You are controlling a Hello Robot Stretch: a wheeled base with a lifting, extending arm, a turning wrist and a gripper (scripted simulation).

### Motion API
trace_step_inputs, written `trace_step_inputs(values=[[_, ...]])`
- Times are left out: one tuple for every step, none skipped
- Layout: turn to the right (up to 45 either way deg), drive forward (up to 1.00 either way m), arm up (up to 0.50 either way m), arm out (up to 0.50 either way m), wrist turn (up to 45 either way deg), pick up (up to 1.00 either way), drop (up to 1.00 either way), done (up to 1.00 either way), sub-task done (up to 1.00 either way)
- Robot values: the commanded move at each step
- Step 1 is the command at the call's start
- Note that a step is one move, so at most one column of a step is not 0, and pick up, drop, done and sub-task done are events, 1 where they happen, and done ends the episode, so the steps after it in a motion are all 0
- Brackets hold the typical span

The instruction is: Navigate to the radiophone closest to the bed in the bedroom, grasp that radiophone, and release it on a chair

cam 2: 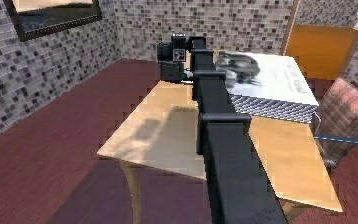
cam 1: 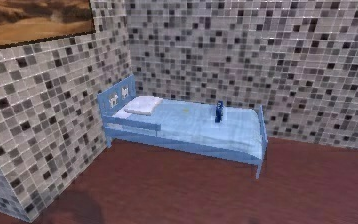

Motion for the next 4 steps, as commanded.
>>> trace_step_inputs(values=[[0.0,0.00,0.00,0.00,-45.0,0.00,0.00,0.00,0.00],[0.0,0.00,0.00,0.00,-45.0,0.00,0.00,0.00,0.00],[0.0,0.00,0.00,0.00,-45.0,0.00,0.00,0.00,0.00],[0.0,0.00,0.00,0.00,-18.0,0.00,0.00,0.00,0.00]])
